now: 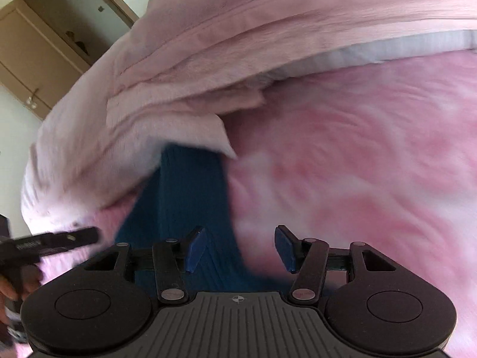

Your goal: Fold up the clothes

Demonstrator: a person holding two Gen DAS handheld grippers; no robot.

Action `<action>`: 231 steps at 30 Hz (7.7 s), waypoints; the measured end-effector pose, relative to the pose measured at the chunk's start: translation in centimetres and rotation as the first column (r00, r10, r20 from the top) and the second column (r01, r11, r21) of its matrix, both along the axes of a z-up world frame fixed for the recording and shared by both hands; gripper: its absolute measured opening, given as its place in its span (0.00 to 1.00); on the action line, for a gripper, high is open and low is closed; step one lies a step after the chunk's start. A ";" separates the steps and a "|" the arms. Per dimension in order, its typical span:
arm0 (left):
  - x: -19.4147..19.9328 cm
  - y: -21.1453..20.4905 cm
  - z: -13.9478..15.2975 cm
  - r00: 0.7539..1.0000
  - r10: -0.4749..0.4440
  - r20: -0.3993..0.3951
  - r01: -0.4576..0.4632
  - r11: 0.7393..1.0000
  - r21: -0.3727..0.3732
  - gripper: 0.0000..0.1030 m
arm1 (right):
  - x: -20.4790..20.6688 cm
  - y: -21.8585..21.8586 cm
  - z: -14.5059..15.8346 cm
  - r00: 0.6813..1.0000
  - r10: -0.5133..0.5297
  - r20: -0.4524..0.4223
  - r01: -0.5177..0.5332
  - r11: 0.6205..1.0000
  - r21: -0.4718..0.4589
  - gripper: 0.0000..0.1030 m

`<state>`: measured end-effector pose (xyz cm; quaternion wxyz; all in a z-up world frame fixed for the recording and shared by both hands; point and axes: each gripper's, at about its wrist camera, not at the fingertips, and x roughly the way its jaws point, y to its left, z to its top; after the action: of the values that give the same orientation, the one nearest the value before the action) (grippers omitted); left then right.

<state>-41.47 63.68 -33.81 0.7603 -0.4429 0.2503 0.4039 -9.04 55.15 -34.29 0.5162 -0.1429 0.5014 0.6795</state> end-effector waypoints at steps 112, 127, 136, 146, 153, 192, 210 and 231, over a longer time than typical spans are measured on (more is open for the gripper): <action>-30.8 -55.8 -3.9 0.894 0.160 0.419 -0.177 0.984 0.001 0.43 | 0.4 -67.8 -1.3 0.865 -0.338 -0.370 0.377 0.926 0.036 0.60; -28.4 -51.1 -6.1 0.857 0.126 0.499 -0.064 0.988 -0.139 0.20 | 1.5 -58.9 -3.9 0.846 -0.246 -0.473 0.249 0.967 -0.057 0.41; -28.4 -52.5 -5.0 0.896 0.094 0.433 -0.053 0.993 -0.107 0.06 | 1.9 -60.6 -4.3 0.859 -0.258 -0.441 0.253 0.965 -0.072 0.09; -30.3 -58.3 -2.3 0.897 0.094 0.432 -0.102 0.995 -0.006 0.05 | 1.1 -64.4 -1.4 0.878 -0.252 -0.407 0.286 0.958 0.025 0.06; -31.5 -64.9 -1.6 0.882 0.106 0.458 -0.116 0.993 -0.006 0.05 | 0.7 -70.0 0.5 0.866 -0.267 -0.423 0.316 0.948 0.047 0.06; -29.0 -54.0 5.3 0.813 0.120 0.571 -0.166 0.986 0.030 0.06 | 2.8 -62.3 11.2 0.902 -0.231 -0.364 0.322 0.923 0.213 0.07; -26.0 -43.6 1.5 0.944 0.102 0.312 -0.139 0.985 0.099 0.32 | 5.5 -51.9 2.8 0.971 -0.238 -0.017 0.235 0.945 0.229 0.56; -20.7 -43.2 3.3 0.995 -0.029 0.094 -0.011 0.919 0.395 0.05 | 1.4 -48.4 3.1 0.962 -0.127 0.242 0.027 0.926 0.378 0.07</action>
<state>-62.17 20.46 -30.51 0.8472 -0.2985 0.1280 0.4203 -7.65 6.79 -31.15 0.6222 -0.1115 0.2966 0.7158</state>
